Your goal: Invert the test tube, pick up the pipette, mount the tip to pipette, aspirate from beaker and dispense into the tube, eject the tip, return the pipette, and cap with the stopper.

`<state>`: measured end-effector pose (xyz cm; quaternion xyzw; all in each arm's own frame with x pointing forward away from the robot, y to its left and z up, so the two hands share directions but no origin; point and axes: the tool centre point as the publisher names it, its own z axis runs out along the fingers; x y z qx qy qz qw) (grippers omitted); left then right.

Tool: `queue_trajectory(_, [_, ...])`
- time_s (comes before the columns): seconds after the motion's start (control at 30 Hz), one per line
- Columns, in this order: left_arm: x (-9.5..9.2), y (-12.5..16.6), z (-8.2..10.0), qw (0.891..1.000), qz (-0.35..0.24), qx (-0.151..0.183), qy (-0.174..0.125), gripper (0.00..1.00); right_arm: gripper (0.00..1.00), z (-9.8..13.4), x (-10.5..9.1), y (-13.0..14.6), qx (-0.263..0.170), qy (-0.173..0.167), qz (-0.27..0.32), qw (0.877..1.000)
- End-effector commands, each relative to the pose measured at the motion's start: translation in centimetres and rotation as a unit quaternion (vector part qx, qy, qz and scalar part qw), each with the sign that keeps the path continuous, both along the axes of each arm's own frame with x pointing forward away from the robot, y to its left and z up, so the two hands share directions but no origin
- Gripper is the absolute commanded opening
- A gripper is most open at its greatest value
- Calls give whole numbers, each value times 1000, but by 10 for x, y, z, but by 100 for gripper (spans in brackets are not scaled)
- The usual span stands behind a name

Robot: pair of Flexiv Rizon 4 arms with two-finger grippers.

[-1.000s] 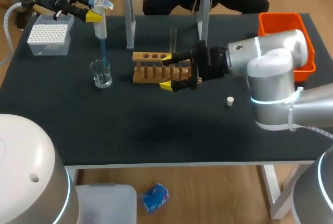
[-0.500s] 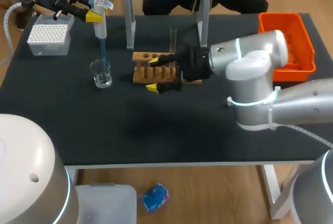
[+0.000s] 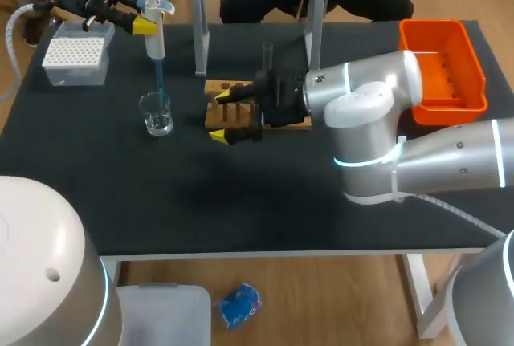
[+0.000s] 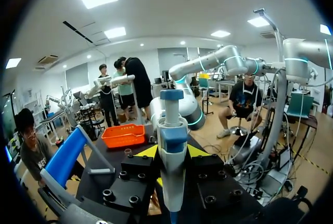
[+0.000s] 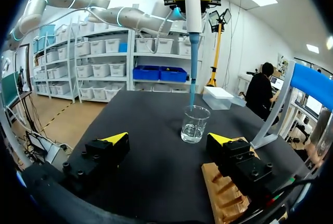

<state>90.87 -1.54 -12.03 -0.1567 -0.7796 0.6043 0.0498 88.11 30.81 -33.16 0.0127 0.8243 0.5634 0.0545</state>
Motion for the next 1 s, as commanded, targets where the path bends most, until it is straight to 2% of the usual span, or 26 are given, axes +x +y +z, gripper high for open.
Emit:
queue_trajectory(0.03, [1, 1, 0, 1000, -2, 0, 0, 0, 100, -2, -1, 2, 1, -1, -2, 1000])
queue_trajectory(0.87, [1, 1, 0, 1000, -2, 0, 0, 0, 100, -2, -1, 2, 1, -1, -2, 1000])
queue_trajectory(1.0, [8, 3, -3, 1000, 3, -3, 8, 0, 100, -2, -1, 2, 1, -1, -2, 1000])
